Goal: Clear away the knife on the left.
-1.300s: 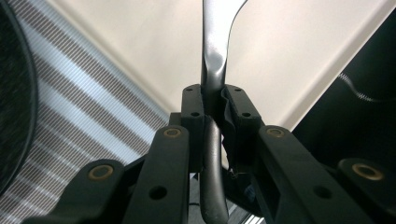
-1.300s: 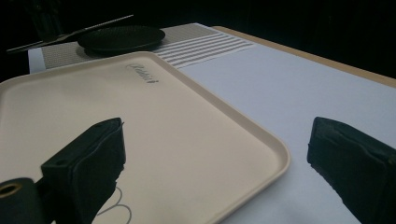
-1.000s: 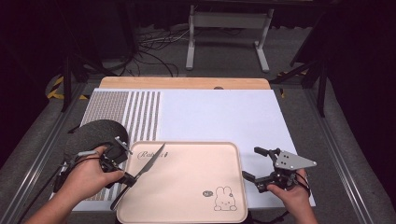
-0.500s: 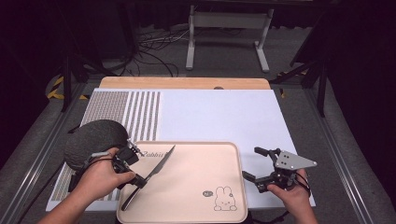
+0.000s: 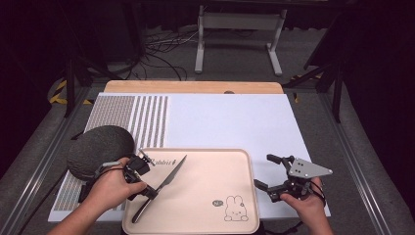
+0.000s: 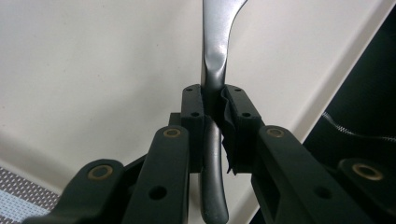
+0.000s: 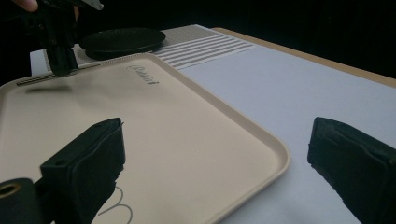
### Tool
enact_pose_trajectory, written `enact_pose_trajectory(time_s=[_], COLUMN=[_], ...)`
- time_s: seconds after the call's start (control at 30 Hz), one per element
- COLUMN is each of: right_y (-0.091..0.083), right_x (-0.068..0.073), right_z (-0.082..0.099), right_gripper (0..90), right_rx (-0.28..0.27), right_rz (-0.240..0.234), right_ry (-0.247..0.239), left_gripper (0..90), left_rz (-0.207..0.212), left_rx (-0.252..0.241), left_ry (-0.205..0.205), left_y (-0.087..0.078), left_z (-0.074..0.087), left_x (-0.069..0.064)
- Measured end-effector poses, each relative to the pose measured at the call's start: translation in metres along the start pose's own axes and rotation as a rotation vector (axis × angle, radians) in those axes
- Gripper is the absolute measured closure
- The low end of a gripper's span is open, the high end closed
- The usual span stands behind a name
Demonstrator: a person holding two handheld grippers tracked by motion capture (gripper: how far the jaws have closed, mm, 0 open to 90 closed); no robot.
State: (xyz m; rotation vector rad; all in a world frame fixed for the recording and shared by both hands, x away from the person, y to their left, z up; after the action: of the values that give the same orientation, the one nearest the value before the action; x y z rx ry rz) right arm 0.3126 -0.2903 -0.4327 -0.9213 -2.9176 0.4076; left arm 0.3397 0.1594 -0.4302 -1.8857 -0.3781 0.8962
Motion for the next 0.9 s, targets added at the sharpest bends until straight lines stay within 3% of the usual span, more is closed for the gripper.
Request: enact_pose_trajectory(time_s=[0.47, 0.9], right_y=[0.000, 0.000], right_x=[0.000, 0.000], right_z=[0.000, 0.001], right_gripper=[5.1, 5.1], right_rx=[0.005, 0.005], right_rz=[-0.002, -0.001], right_ry=[-0.002, -0.001], left_gripper=[80.1, 80.1], left_rz=[-0.003, -0.008], left_rx=[0.045, 0.052], left_ry=[-0.019, -0.035], left_y=[0.011, 0.018], left_z=[0.002, 0.004], left_x=[0.004, 0.006])
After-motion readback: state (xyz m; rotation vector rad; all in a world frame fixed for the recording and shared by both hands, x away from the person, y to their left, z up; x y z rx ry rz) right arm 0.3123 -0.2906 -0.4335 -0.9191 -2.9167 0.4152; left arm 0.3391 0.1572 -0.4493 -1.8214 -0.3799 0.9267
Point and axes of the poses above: each handheld gripper's, and its own axes: y roughly forward along the jaws, z roughly out of its underside, x roughly to its left, the point moved 1 cm from there along y, roughly forward along the jaws, and after that the axes turned 3 degrees about -x, right-handed, at the moved point
